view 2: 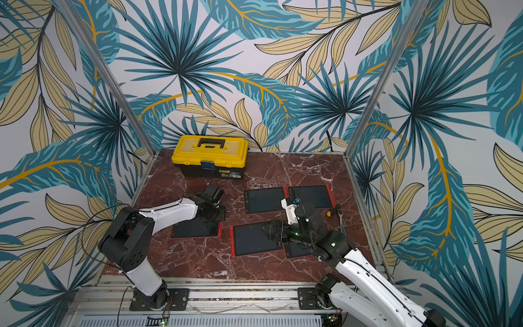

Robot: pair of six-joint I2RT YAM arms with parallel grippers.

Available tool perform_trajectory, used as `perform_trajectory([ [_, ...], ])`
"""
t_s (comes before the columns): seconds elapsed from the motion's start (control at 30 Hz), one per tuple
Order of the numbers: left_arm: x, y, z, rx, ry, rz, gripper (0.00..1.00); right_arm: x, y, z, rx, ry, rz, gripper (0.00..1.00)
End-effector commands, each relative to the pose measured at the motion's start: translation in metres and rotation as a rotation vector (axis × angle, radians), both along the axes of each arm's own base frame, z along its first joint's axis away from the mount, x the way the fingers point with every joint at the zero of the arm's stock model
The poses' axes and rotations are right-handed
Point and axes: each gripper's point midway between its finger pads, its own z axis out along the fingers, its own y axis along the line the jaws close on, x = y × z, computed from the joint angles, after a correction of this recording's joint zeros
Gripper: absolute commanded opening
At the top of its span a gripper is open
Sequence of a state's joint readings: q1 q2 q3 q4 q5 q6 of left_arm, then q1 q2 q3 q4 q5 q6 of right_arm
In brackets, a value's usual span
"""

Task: Place the stylus back onto the writing tablet
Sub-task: Place the stylus on the writing tablet.

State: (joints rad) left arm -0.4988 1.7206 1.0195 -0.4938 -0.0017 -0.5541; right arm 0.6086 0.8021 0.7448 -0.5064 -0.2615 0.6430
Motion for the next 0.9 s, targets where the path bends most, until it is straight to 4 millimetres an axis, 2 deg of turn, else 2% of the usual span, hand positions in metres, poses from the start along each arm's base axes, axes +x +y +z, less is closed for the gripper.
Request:
perform_trajectory([
  [0.0, -0.005, 0.004, -0.006, 0.019, 0.006, -0.003, 0.17, -0.001, -0.002, -0.006, -0.007, 0.001, -0.008, 1.0],
  [0.43, -0.005, 0.003, -0.004, 0.015, 0.002, -0.005, 0.17, 0.0, -0.001, -0.004, -0.004, -0.001, -0.005, 0.99],
  [0.87, -0.006, -0.001, 0.016, -0.017, -0.015, -0.027, 0.15, 0.0, 0.002, 0.003, 0.015, -0.025, 0.011, 0.99],
])
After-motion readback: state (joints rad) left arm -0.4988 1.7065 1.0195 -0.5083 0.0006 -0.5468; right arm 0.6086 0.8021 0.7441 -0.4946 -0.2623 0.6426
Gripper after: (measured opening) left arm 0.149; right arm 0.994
